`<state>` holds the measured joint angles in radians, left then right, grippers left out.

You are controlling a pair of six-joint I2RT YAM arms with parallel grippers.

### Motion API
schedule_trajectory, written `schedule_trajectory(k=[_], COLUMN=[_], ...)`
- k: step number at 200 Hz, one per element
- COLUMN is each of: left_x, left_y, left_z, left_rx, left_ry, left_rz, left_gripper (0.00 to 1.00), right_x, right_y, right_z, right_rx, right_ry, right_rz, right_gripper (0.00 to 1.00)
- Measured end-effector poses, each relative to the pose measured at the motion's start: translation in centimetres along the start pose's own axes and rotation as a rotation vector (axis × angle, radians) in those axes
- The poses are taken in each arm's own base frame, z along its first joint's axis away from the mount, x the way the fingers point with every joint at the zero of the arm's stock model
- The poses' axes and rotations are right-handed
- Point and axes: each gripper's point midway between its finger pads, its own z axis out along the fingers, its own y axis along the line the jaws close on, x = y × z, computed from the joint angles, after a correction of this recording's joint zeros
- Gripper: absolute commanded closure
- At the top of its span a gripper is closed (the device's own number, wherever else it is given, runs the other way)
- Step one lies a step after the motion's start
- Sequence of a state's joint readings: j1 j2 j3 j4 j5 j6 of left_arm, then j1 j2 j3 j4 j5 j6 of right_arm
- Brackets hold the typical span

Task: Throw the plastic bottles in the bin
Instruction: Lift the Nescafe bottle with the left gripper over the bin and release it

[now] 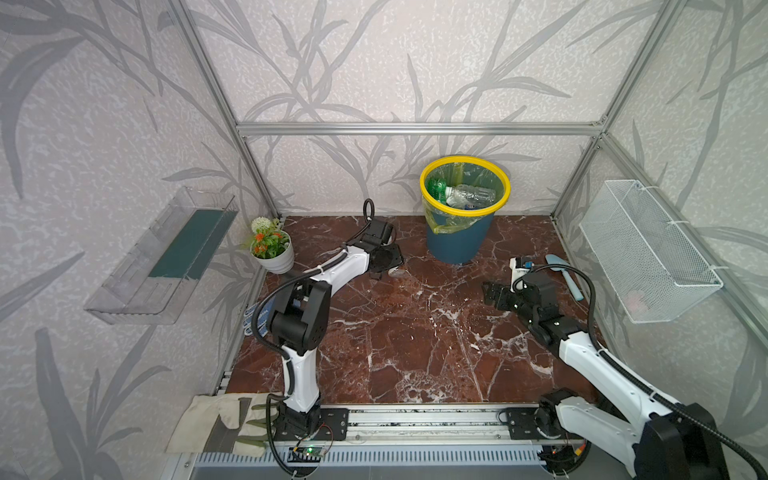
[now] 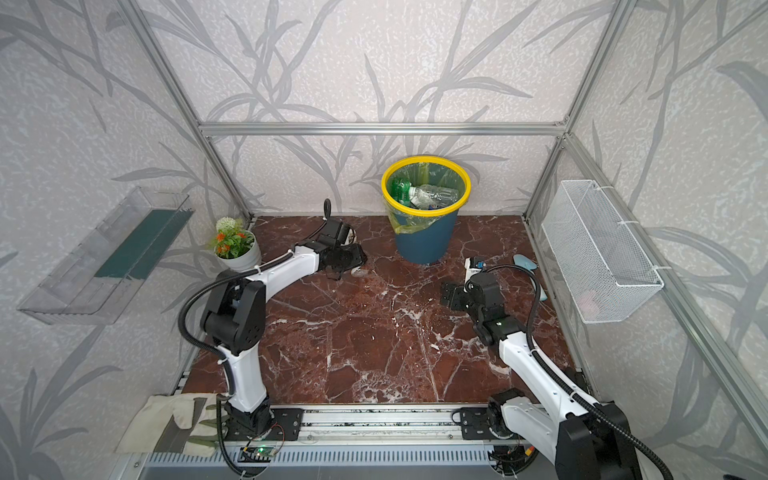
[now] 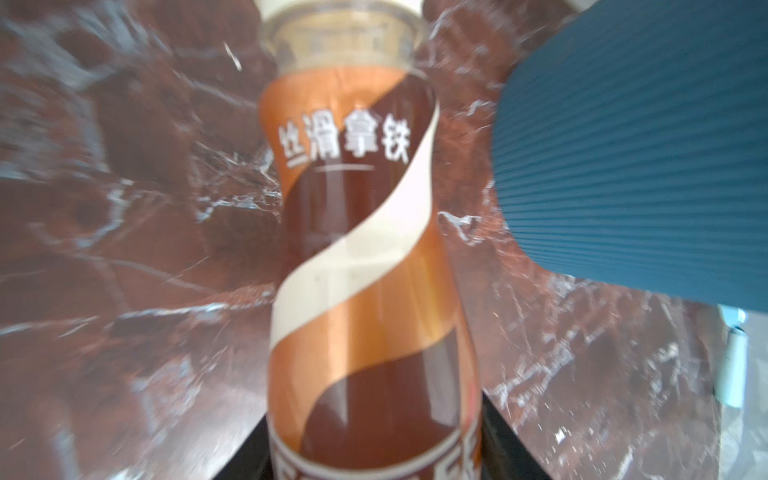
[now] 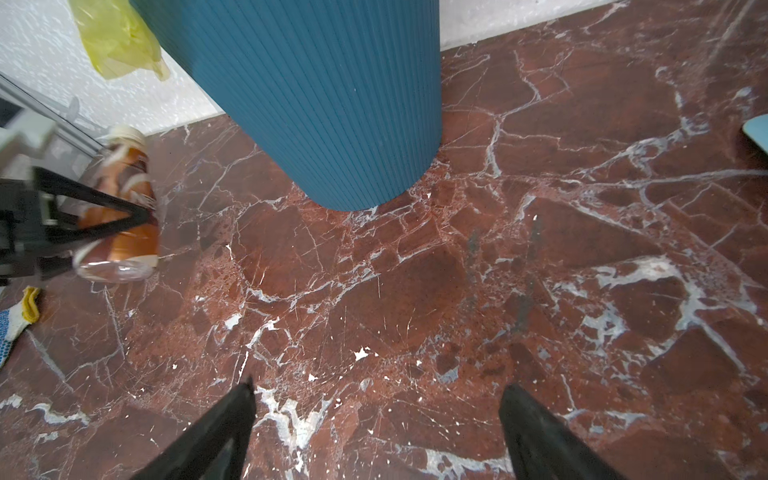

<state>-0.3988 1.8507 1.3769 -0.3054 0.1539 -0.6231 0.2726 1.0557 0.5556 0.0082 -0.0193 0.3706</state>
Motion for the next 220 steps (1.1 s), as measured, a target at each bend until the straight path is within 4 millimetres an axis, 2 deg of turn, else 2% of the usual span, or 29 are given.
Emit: schedule_trajectory(k=[53,89,120,134,148,164,180,190,201,203,207,220], left_x=[-2.3,-4.0,-6.7,-8.5,-10.6,-13.6,-16.5,-18.0,-18.6,-18.7,-18.8,-18.3], left_y=[-1.3,-2.7,-5.9,-8.2,-11.1,-15.4,-20.7,-23.9,-26.6,-27.1,-27.7,-28.9], left_z=[-10.0,-18.1,-25.7,-28.5,-30.4,-31.4,-31.6,-30.4,-29.0,-27.9,-27.6,-24.8], left_rx=[0.098,0.18,0.291,0.356,0.423,0.501,0.587,0.628,0.659,0.656,0.664,0.664], left_ry=[-0.277,-0.5,-0.695,-0.759,-0.802,-0.817,-0.814,-0.793,-0.745,-0.728,-0.718,-0.655], left_rz=[0.117,0.2,0.274,0.304,0.335,0.375,0.424,0.457,0.484,0.496,0.5,0.519], left_gripper=[0.48,0.48,0.48,0.48,0.48,0.48,0.34,0.23,0.02,0.01,0.01,0.01], right_x=[2.3,3.6,5.0,5.7,6.1,6.3,6.3,6.2,6.0,6.0,6.0,5.9], right_y=[0.1,1.0,1.8,2.3,2.9,3.6,4.3,4.7,5.2,5.3,5.4,5.6], right_z=[1.7,2.5,3.5,3.9,4.1,4.3,4.5,4.5,4.5,4.5,4.5,4.3], right_rx=[0.0,-0.018,-0.033,-0.04,-0.052,-0.067,-0.082,-0.092,-0.102,-0.104,-0.107,-0.11], right_ry=[0.085,0.125,0.165,0.179,0.188,0.188,0.186,0.181,0.176,0.175,0.173,0.168], right_rz=[-0.007,-0.029,-0.048,-0.057,-0.062,-0.066,-0.069,-0.07,-0.072,-0.073,-0.073,-0.075], right_gripper=[0.11,0.11,0.11,0.11,0.11,0.11,0.12,0.11,0.11,0.11,0.11,0.1])
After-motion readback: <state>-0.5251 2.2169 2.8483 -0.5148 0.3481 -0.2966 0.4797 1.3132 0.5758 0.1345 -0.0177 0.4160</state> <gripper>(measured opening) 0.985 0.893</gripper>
